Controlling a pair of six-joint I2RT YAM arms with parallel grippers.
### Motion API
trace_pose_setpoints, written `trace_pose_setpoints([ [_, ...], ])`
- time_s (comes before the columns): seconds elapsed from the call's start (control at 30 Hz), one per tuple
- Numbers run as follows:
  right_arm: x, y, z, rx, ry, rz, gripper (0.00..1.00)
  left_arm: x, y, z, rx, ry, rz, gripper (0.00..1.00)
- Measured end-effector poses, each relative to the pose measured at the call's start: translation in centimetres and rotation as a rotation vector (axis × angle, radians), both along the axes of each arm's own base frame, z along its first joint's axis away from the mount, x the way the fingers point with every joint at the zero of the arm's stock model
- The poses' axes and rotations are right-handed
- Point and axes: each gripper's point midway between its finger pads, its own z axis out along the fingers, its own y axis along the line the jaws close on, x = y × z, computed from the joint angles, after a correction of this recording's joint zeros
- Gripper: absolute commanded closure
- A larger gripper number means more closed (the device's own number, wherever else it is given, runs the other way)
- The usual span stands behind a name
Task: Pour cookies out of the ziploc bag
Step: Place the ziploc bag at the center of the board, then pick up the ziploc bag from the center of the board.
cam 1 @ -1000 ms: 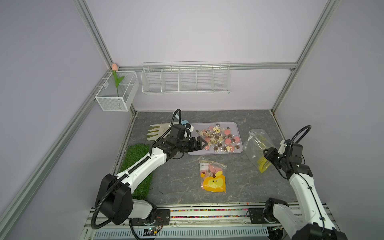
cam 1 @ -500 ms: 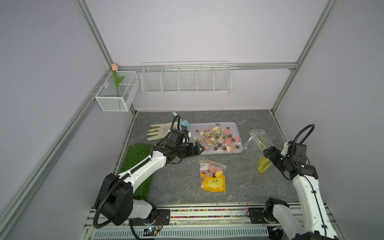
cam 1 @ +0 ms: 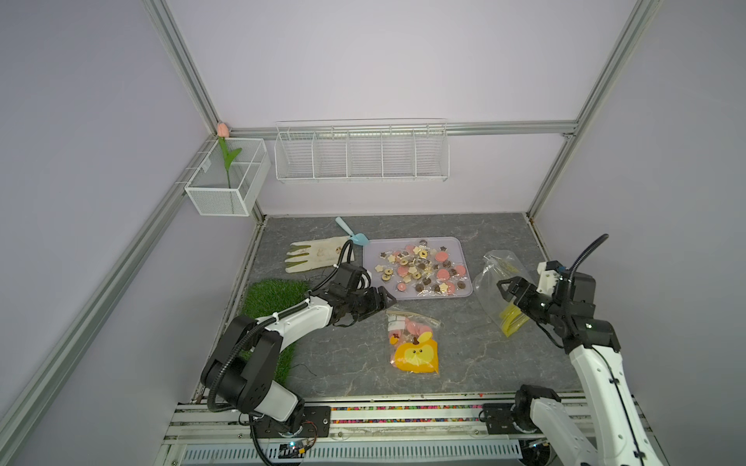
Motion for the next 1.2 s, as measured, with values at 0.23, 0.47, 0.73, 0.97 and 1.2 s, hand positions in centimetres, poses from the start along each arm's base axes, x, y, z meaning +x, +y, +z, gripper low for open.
trace_pose_setpoints([
  [0.23,1.0,4.5,-1.8,0.043,0.041,0.182,0.02,0.6,-0.5,-1.6,-0.001,0.009,-0.005,0.28],
  [0.47,1.0,7.1,-4.6,0.098,0.107,0.280,0.01,0.9,-1.0,-3.3,-0.005,0.030,-0.015,0.33],
  [0.73,0.6,8.1,-5.5,0.111,0.120,0.311,0.02,0.9,-1.5,-4.4,-0.009,0.046,-0.022,0.37],
  [0.97,0.6,8.1,-5.0,0.108,0.102,0.311,0.02,0.8,-2.2,-4.4,-0.024,0.046,-0.024,0.42],
  [1.2,0.7,7.9,-5.0,0.098,0.098,0.302,0.02,0.8,-2.3,-4.7,-0.034,0.060,-0.009,0.59],
])
